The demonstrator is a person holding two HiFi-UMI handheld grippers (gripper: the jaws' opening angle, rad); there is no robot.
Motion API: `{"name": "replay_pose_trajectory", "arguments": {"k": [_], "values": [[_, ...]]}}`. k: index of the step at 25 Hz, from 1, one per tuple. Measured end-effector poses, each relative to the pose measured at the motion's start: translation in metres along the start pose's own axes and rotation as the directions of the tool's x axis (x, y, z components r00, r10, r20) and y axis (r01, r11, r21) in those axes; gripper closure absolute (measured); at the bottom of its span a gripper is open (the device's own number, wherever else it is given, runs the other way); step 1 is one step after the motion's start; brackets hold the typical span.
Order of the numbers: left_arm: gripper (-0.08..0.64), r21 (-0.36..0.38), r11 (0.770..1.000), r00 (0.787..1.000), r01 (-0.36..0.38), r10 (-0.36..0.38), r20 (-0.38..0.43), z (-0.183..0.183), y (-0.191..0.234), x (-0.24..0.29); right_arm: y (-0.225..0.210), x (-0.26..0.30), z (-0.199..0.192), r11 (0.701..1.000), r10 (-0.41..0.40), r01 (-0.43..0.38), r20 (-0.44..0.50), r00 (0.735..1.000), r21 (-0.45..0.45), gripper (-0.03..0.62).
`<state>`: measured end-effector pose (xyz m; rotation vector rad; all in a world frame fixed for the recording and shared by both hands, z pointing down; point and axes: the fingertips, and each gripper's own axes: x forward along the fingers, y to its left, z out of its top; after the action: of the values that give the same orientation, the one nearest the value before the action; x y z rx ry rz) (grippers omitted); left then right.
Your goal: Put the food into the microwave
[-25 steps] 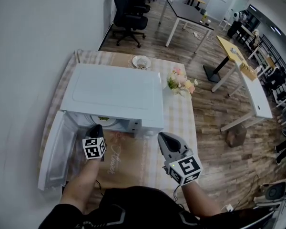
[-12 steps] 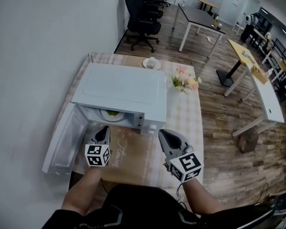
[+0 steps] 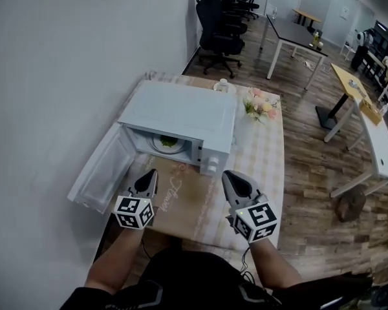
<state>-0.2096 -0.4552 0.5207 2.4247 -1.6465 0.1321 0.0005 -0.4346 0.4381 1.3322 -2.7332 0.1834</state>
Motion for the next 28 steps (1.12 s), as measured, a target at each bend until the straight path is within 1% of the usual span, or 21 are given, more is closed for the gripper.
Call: {"name": "replay_pose_trajectory", "arguments": {"k": [1,2,4,5,6,8,12,15,17,19,21,22,25,28], "values": [[0.552,-0.012,1.0,1.0,0.007,-0.006,0.011,0.005,-0.006,-0.008,0.002,-0.004,0.002,1.0,0.009,-0.009,0.008,1.0,0.001,0.584],[0.552,-0.039,0.999,1.0,0.017,-0.016,0.025,0.009,-0.013,-0.017,0.004,-0.009,0.004,1.0,0.017,-0.017,0.019,1.0,0.005,0.584],[0.552,-0.112,0.993,0.997,0.045,-0.038,0.063,0.018,-0.026,-0.034,0.008,-0.018,0.007,0.999,0.034,-0.034,0.04,0.999,0.005,0.584],[0.552,-0.137,0.989,0.996,0.058,-0.048,0.081,0.022,-0.033,-0.042,0.011,-0.023,0.008,0.999,0.043,-0.043,0.047,0.998,0.001,0.584],[0.552,-0.148,0.987,0.994,0.068,-0.055,0.093,0.026,-0.04,-0.05,0.014,-0.027,0.008,0.999,0.053,-0.053,0.048,0.997,-0.004,0.584],[0.552,-0.134,0.988,0.992,0.079,-0.065,0.105,0.032,-0.055,-0.066,0.022,-0.034,0.006,0.997,0.081,-0.08,0.047,0.996,-0.017,0.584],[0.552,-0.059,0.996,0.992,0.068,-0.061,0.115,0.043,-0.082,-0.092,0.038,-0.044,0.006,0.99,0.141,-0.139,0.065,0.988,-0.031,0.584],[0.552,-0.066,0.992,0.987,0.105,-0.096,0.13,0.049,-0.098,-0.109,0.05,-0.051,0.017,0.987,0.161,-0.16,0.096,0.982,-0.019,0.584],[0.552,-0.071,0.991,0.985,0.112,-0.101,0.142,0.054,-0.102,-0.12,0.061,-0.053,0.025,0.984,0.176,-0.174,0.111,0.978,-0.024,0.584],[0.552,-0.041,0.995,0.984,0.095,-0.088,0.157,0.06,-0.104,-0.131,0.066,-0.055,0.027,0.985,0.172,-0.169,0.099,0.98,-0.037,0.584],[0.552,-0.001,0.997,0.981,0.078,-0.076,0.176,0.067,-0.103,-0.139,0.069,-0.055,0.027,0.986,0.163,-0.16,0.094,0.982,-0.035,0.584],[0.552,0.007,0.997,0.98,0.072,-0.072,0.185,0.069,-0.101,-0.143,0.071,-0.054,0.027,0.987,0.157,-0.154,0.097,0.983,-0.034,0.584],[0.552,-0.001,0.998,0.976,0.066,-0.064,0.206,0.074,-0.092,-0.152,0.078,-0.05,0.03,0.992,0.126,-0.124,0.104,0.987,-0.03,0.584],[0.552,-0.005,0.998,0.978,0.058,-0.056,0.202,0.078,-0.083,-0.163,0.089,-0.046,0.03,0.994,0.108,-0.106,0.1,0.989,-0.03,0.584]]}}
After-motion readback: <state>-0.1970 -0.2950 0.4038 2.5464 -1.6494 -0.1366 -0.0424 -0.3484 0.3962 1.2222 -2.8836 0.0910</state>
